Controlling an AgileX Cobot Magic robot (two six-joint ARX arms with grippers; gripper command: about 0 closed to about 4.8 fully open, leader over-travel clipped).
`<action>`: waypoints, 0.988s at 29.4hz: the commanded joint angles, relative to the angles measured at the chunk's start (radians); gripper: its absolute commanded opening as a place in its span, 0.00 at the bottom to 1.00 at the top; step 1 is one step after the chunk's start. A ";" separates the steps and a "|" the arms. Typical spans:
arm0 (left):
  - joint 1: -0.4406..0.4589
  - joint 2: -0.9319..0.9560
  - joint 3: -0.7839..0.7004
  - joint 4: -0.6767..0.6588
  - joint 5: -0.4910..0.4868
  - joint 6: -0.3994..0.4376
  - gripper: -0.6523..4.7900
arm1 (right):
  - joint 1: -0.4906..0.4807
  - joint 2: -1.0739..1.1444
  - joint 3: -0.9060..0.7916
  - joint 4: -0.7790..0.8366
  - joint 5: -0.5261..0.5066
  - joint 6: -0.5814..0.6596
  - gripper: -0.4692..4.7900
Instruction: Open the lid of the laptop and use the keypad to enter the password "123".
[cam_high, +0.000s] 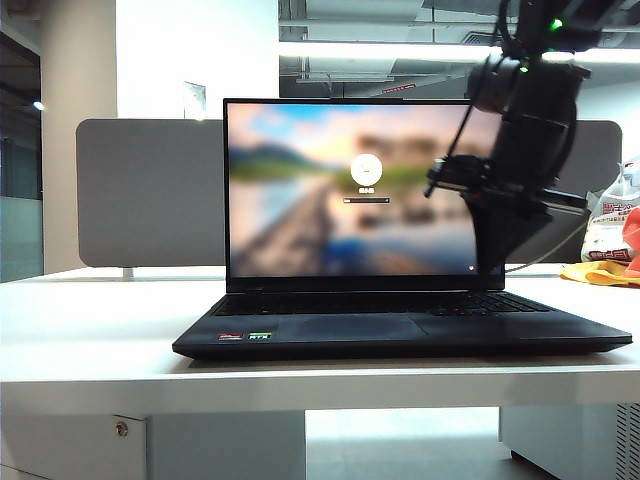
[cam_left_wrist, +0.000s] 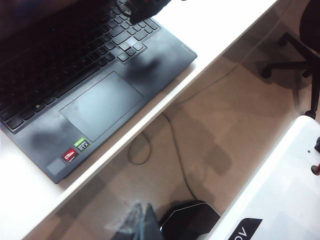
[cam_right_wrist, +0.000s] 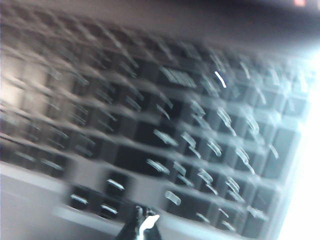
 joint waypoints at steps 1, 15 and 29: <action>0.001 -0.003 0.007 0.015 0.014 0.002 0.11 | -0.011 -0.006 -0.021 0.019 -0.006 -0.003 0.07; 0.001 -0.003 0.007 0.021 0.014 0.001 0.11 | -0.010 -0.003 -0.025 0.097 -0.006 0.006 0.07; 0.001 -0.003 0.007 0.020 0.014 -0.002 0.11 | -0.010 0.046 -0.025 0.119 0.005 0.010 0.07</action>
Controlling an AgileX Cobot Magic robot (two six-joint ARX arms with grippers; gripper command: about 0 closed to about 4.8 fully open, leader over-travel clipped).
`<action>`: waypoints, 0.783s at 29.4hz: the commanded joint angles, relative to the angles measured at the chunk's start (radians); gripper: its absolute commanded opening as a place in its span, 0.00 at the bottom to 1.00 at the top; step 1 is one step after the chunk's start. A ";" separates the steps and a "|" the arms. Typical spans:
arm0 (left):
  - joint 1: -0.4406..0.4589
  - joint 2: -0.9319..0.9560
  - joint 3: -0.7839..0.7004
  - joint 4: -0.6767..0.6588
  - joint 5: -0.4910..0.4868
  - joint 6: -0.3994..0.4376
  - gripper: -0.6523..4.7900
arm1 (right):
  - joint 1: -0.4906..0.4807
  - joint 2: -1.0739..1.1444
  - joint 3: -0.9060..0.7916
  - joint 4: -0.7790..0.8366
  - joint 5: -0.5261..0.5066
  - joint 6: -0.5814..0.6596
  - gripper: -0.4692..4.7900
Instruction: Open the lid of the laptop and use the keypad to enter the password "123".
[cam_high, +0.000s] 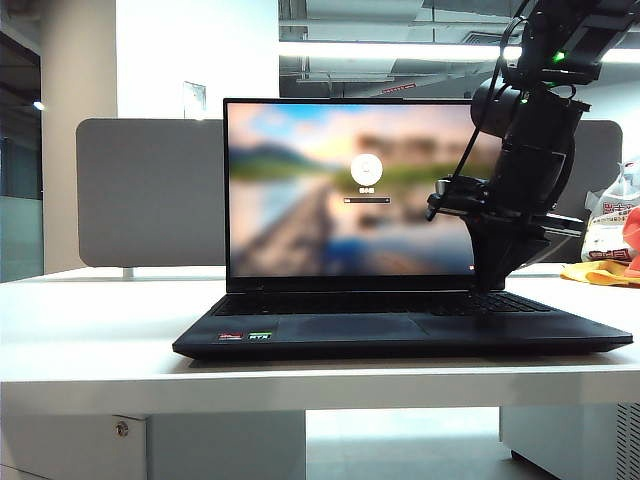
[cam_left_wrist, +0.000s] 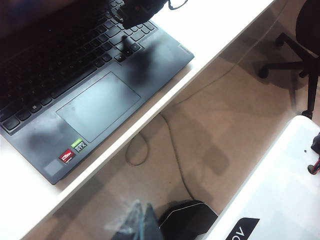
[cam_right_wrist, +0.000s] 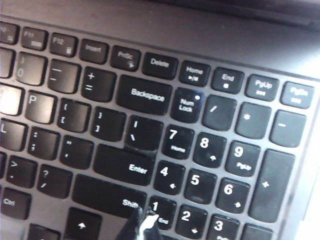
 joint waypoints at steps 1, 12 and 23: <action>0.001 -0.002 0.007 0.018 0.005 0.000 0.11 | 0.001 -0.002 0.002 0.007 0.005 0.001 0.07; 0.001 -0.002 0.007 0.019 0.005 0.000 0.11 | -0.005 0.034 0.002 -0.027 0.021 0.000 0.07; 0.001 -0.002 0.007 0.003 0.011 0.003 0.11 | -0.014 -0.046 -0.042 -0.011 0.071 -0.011 0.07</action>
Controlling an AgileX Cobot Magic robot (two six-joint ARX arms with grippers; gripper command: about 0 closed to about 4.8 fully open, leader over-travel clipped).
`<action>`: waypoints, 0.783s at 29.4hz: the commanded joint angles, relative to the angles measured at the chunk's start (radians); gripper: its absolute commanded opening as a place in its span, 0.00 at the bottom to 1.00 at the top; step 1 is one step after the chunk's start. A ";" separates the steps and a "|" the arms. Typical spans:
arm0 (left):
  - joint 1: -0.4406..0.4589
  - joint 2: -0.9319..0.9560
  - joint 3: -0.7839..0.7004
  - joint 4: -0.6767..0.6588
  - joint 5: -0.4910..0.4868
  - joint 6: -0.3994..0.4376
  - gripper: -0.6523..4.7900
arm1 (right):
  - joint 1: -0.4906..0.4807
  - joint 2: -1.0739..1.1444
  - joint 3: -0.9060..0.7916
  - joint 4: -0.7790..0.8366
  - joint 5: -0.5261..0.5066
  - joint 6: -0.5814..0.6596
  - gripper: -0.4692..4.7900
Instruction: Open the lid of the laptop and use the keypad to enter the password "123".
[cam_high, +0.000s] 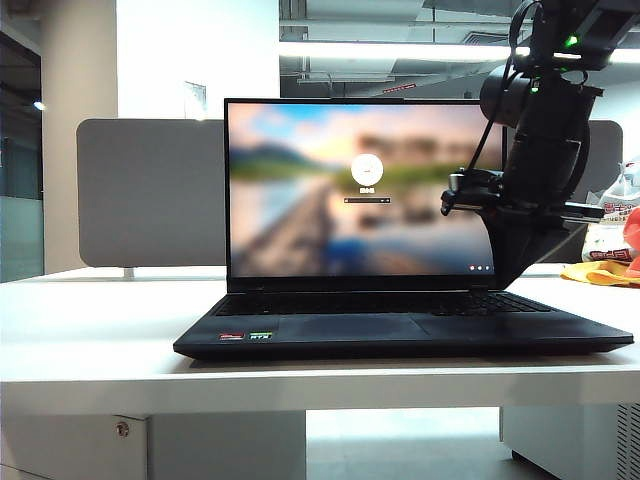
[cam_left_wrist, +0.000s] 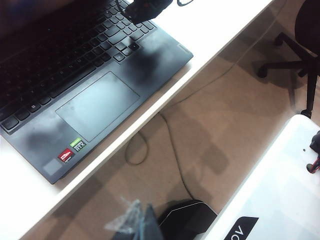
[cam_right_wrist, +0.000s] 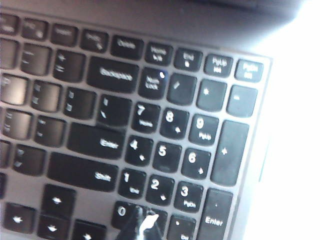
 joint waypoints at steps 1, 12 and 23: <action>0.001 -0.002 0.007 0.004 0.007 0.001 0.11 | -0.002 0.008 0.000 0.006 0.003 -0.002 0.07; 0.001 -0.002 0.007 0.002 0.004 -0.001 0.11 | -0.005 0.029 0.000 0.040 0.003 -0.002 0.07; 0.001 -0.002 0.007 -0.002 0.004 -0.002 0.11 | -0.005 0.064 0.002 0.013 -0.004 -0.002 0.07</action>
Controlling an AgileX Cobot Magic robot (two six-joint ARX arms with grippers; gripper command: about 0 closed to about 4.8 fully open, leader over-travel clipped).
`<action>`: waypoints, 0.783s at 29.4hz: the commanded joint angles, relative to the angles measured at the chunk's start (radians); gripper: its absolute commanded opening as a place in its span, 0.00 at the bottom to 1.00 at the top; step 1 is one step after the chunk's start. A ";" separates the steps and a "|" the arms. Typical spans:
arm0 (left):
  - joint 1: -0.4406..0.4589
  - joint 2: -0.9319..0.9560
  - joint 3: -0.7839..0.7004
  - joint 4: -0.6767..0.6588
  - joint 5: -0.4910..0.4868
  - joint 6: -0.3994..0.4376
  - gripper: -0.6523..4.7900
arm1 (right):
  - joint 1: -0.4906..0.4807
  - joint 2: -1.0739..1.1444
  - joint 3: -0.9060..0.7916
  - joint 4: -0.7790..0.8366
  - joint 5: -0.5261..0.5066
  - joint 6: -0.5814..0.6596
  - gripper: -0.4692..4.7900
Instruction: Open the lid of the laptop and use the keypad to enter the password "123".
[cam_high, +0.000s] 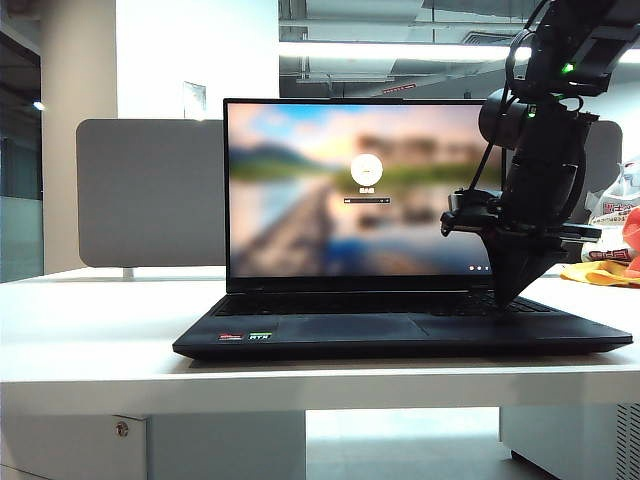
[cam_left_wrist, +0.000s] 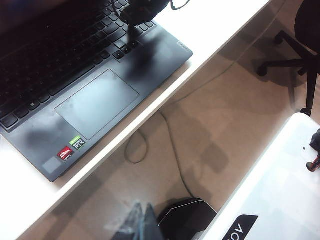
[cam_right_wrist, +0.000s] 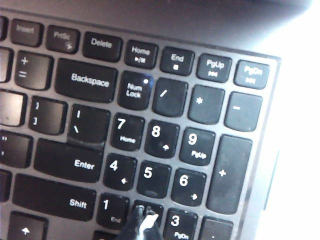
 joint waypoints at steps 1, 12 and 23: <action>0.001 -0.002 0.007 0.005 0.003 0.000 0.11 | 0.001 -0.004 -0.001 -0.026 0.000 -0.002 0.07; 0.001 -0.002 0.007 0.005 0.003 0.000 0.11 | -0.026 -0.043 -0.001 -0.010 0.029 -0.018 0.07; 0.001 -0.002 0.007 0.005 0.002 0.000 0.11 | -0.038 -0.042 -0.002 -0.021 0.016 -0.018 0.07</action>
